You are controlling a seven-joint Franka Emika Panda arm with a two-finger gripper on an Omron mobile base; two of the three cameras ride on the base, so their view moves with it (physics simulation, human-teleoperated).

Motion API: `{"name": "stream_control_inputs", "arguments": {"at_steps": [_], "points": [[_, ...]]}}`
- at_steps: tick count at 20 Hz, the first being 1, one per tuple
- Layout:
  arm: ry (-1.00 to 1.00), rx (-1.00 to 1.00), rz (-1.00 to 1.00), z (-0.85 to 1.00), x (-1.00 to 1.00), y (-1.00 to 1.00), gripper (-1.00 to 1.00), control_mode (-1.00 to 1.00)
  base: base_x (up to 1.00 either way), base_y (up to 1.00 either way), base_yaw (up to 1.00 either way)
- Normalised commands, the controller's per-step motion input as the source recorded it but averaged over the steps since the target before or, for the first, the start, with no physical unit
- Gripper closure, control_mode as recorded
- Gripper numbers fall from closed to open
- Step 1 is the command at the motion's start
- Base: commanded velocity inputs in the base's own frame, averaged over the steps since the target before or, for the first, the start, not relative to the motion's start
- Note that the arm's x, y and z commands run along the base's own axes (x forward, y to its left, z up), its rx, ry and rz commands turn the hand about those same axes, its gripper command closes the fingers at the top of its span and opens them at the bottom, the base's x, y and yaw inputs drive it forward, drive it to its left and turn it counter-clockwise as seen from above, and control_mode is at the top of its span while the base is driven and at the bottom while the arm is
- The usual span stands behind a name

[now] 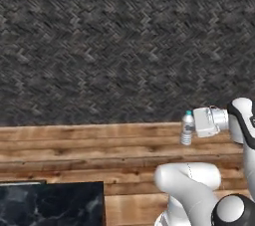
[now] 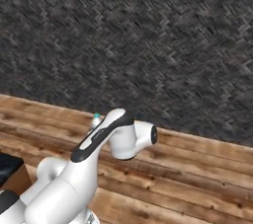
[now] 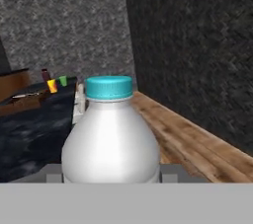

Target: Place the drinks on the dining counter in a tight cluster.

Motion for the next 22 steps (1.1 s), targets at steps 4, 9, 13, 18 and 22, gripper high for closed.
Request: {"name": "stream_control_inputs", "arguments": {"at_steps": [4,9,13,18,22], "points": [[0.00,0.00,0.00,0.00,0.00,0.00,1.00,1.00,0.70,0.00,0.47],[0.00,0.00,0.00,0.00,0.00,0.00,1.00,1.00,0.61,0.00,0.54],[0.00,0.00,0.00,0.00,0.00,0.00,1.00,1.00,0.61,0.00,0.56],[0.00,0.00,0.00,0.00,0.00,0.00,1.00,1.00,0.71,0.00,0.44],[0.00,0.00,0.00,0.00,0.00,0.00,1.00,1.00,0.74,0.00,0.40]]}}
